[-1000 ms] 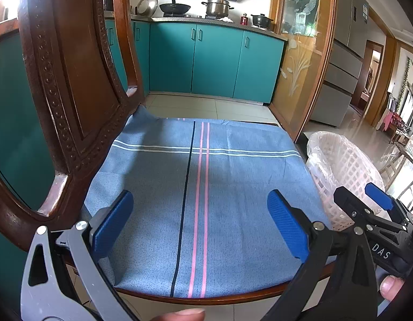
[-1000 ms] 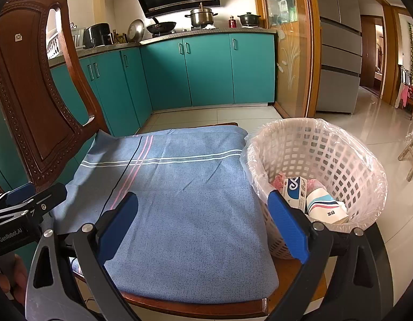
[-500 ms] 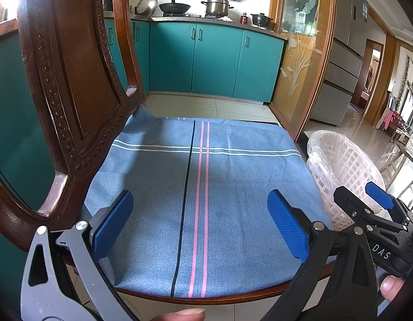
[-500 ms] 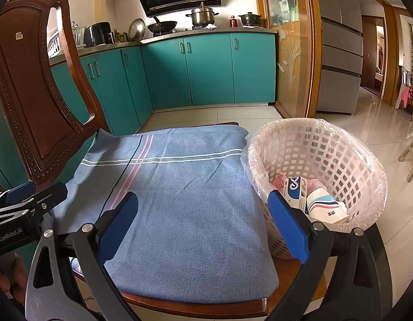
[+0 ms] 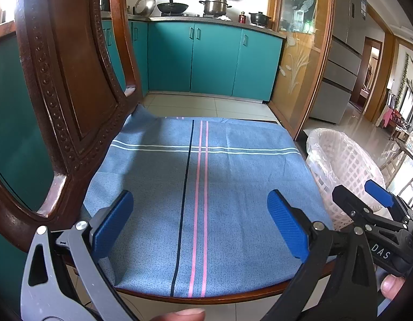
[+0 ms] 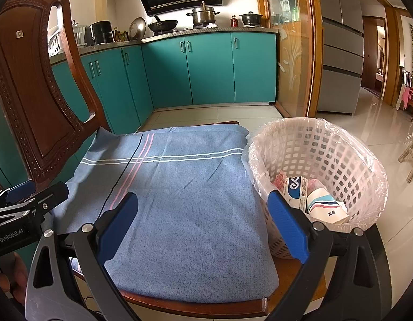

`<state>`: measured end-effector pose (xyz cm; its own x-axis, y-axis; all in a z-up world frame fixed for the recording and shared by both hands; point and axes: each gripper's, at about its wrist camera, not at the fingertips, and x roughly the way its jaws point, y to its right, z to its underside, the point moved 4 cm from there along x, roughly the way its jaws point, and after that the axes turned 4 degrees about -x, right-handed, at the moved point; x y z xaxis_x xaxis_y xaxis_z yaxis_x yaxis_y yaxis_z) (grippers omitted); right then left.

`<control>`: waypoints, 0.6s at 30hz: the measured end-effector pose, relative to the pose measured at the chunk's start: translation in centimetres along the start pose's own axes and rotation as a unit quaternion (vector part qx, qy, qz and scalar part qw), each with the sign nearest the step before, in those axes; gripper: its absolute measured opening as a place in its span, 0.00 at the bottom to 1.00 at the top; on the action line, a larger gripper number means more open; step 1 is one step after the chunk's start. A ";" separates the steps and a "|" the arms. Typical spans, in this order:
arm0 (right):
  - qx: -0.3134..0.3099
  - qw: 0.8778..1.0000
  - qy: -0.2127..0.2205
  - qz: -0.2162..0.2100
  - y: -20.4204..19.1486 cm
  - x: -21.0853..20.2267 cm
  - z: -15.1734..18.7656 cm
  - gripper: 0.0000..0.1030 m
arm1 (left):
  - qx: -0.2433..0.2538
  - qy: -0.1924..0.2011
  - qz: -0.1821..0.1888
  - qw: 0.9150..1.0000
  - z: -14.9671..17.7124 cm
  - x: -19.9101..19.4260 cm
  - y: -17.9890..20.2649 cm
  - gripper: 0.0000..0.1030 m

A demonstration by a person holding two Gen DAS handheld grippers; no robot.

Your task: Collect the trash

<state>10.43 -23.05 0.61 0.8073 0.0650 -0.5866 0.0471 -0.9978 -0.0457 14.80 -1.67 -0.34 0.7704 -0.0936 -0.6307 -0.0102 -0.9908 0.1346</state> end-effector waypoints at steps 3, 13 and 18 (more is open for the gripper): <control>0.000 1.000 0.000 0.000 -0.1 0.0 0.0 0.93 | 0.001 0.000 0.000 1.000 -0.1 -0.1 0.1 0.97; -0.001 1.000 0.000 0.000 0.0 0.0 0.0 0.93 | 0.004 -0.002 0.001 1.000 -0.1 -0.1 0.2 0.97; -0.001 1.000 0.000 -0.001 0.0 0.0 0.0 0.93 | 0.004 0.001 0.000 1.000 -0.1 -0.2 0.2 0.97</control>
<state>10.39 -23.05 0.57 0.8072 0.0662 -0.5865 0.0496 -0.9978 -0.0444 14.70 -1.81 -0.07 0.7719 -0.0933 -0.6289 -0.0147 -0.9915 0.1290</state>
